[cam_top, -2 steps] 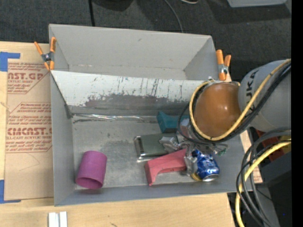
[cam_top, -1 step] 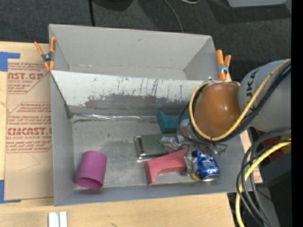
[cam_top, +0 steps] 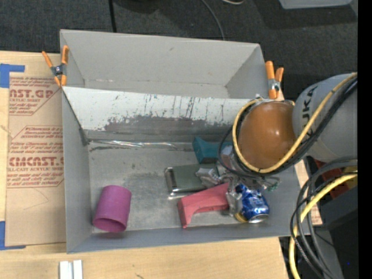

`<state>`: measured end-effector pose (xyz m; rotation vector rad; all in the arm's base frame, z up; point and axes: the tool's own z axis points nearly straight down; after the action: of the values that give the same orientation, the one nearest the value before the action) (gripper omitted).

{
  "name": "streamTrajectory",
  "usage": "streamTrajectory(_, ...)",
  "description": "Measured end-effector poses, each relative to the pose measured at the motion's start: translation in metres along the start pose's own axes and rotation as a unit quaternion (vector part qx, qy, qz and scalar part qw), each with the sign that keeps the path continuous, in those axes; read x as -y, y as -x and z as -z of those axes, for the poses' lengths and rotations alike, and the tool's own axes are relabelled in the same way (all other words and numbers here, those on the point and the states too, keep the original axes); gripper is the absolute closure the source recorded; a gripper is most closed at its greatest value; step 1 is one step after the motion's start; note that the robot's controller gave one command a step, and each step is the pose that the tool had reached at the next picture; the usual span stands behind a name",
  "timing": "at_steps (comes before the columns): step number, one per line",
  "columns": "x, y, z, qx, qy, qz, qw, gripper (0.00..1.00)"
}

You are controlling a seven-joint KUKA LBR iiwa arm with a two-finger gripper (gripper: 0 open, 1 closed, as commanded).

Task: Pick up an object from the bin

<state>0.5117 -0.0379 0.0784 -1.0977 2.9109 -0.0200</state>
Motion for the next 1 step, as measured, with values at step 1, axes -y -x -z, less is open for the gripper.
streamTrajectory(1, 0.0000, 0.0000, 0.0000, 0.0000, 0.000, 0.000, 1.0000, 1.00)
